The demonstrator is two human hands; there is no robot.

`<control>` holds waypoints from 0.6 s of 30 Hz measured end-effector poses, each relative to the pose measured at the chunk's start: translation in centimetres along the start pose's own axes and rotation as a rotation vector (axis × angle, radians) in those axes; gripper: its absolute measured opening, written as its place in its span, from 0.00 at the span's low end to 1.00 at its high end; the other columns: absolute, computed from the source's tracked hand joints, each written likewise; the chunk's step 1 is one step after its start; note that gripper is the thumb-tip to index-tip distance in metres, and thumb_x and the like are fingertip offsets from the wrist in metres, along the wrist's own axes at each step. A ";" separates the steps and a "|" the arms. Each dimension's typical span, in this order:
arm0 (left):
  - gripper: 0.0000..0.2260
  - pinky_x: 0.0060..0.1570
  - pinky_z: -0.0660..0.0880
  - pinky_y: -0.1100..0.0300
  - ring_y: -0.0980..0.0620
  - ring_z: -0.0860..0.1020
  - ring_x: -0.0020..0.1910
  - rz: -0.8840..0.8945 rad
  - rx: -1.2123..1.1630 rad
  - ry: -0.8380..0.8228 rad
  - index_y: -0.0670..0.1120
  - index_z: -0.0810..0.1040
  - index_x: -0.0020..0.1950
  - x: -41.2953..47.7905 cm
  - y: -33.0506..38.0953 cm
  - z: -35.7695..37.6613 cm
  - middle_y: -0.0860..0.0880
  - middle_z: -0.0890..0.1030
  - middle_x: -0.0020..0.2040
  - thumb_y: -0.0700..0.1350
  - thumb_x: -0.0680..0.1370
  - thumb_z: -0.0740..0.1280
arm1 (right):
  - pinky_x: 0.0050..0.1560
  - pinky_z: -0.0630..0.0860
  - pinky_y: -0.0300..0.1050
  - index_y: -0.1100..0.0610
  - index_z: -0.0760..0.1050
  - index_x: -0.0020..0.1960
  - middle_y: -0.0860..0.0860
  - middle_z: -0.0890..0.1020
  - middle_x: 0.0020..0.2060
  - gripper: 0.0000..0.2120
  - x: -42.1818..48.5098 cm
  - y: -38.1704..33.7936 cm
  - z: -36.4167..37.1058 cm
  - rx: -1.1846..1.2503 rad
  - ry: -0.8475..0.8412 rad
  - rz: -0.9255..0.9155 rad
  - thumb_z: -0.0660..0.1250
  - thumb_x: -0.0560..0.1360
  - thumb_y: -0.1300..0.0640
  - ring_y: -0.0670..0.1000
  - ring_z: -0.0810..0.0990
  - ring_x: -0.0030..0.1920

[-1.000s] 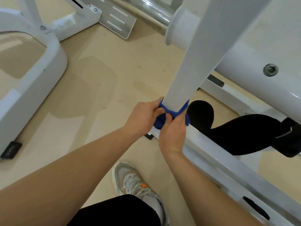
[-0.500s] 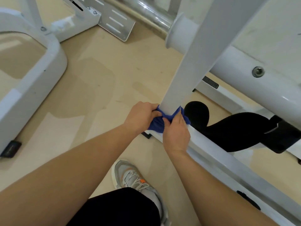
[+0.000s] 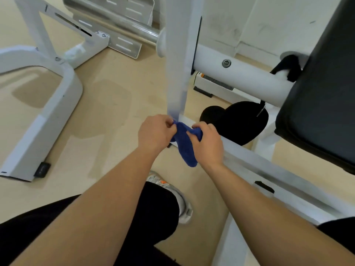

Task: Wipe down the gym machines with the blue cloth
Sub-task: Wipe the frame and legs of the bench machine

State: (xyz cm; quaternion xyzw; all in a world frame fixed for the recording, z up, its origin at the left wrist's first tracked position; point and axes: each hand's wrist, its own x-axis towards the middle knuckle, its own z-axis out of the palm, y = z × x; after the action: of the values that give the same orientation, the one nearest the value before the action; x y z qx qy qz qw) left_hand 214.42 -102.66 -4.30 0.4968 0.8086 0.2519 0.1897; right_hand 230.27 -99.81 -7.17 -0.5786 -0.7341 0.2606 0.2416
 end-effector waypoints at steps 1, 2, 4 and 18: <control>0.07 0.39 0.79 0.53 0.47 0.80 0.38 -0.019 0.014 -0.003 0.52 0.83 0.44 -0.8 0.3 0.8 0.51 0.83 0.37 0.51 0.73 0.67 | 0.44 0.75 0.48 0.45 0.74 0.51 0.44 0.74 0.47 0.04 -0.6 0.8 -0.2 -0.022 -0.013 0.017 0.64 0.78 0.46 0.47 0.76 0.43; 0.07 0.38 0.78 0.53 0.47 0.80 0.38 -0.034 0.033 -0.008 0.53 0.82 0.44 -1.4 0.5 1.7 0.51 0.82 0.38 0.52 0.73 0.66 | 0.42 0.75 0.49 0.46 0.72 0.48 0.44 0.74 0.45 0.05 -1.2 1.6 -0.5 -0.044 -0.018 0.035 0.64 0.78 0.45 0.47 0.75 0.41; 0.07 0.37 0.77 0.55 0.48 0.78 0.39 -0.037 0.066 0.001 0.53 0.81 0.44 -1.8 1.2 3.3 0.52 0.82 0.38 0.52 0.75 0.64 | 0.41 0.75 0.49 0.48 0.71 0.47 0.45 0.74 0.44 0.07 -1.8 3.4 -1.3 -0.088 -0.014 0.081 0.64 0.78 0.45 0.48 0.75 0.41; 0.12 0.62 0.71 0.58 0.47 0.75 0.60 0.332 -0.045 0.096 0.42 0.81 0.60 2.6 2.1 16.6 0.45 0.79 0.61 0.44 0.81 0.62 | 0.49 0.70 0.53 0.56 0.67 0.63 0.56 0.77 0.57 0.18 1.9 11.5 -0.3 -0.400 0.320 0.318 0.68 0.75 0.58 0.59 0.77 0.54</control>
State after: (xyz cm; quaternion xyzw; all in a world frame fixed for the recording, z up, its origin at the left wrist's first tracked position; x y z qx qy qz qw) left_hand 224.03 -95.87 -16.47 0.6068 0.7175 0.3211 0.1178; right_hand 238.43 -95.68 -14.48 -0.7560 -0.6238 0.0511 0.1915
